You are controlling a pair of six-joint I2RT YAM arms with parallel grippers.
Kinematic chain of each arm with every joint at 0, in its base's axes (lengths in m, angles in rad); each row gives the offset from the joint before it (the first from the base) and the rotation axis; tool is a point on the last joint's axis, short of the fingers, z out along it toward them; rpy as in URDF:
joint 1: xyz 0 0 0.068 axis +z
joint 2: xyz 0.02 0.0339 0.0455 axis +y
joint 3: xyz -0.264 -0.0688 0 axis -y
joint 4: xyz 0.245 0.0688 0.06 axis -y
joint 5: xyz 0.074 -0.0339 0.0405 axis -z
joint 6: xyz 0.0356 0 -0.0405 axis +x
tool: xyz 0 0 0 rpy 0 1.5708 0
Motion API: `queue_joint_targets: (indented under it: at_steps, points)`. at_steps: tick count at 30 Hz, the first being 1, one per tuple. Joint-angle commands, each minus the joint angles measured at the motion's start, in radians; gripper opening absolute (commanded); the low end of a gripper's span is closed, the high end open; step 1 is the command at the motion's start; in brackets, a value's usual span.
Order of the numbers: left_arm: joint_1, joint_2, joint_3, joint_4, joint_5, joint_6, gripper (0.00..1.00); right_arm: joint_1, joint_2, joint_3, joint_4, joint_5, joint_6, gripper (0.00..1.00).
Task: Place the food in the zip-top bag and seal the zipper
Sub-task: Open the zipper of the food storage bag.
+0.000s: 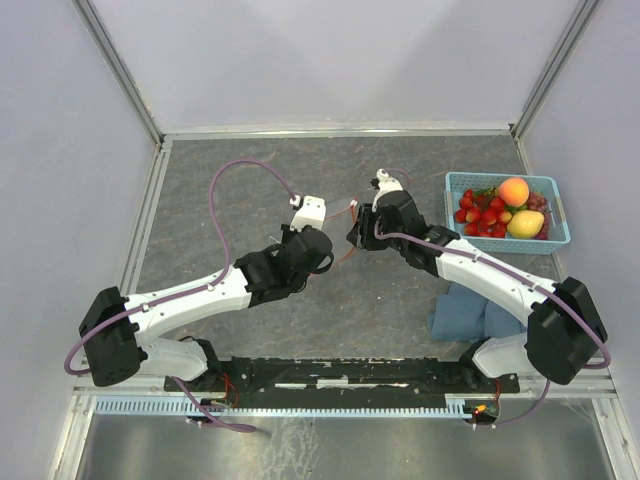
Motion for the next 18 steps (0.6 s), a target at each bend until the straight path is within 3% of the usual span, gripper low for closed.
queue_joint_targets:
  at_steps: [1, 14, 18]
  points:
    - [-0.003, -0.016, 0.046, 0.021, 0.008, -0.050, 0.03, -0.001, 0.011, 0.054, 0.056, -0.010, 0.041, 0.43]
    - [-0.004, 0.060, 0.140, -0.024, -0.029, -0.239, 0.03, 0.045, 0.001, 0.032, 0.056, 0.052, 0.182, 0.56]
    - [-0.004, 0.118, 0.196, -0.091, -0.036, -0.317, 0.03, 0.065, 0.006, 0.038, 0.048, 0.107, 0.219, 0.53]
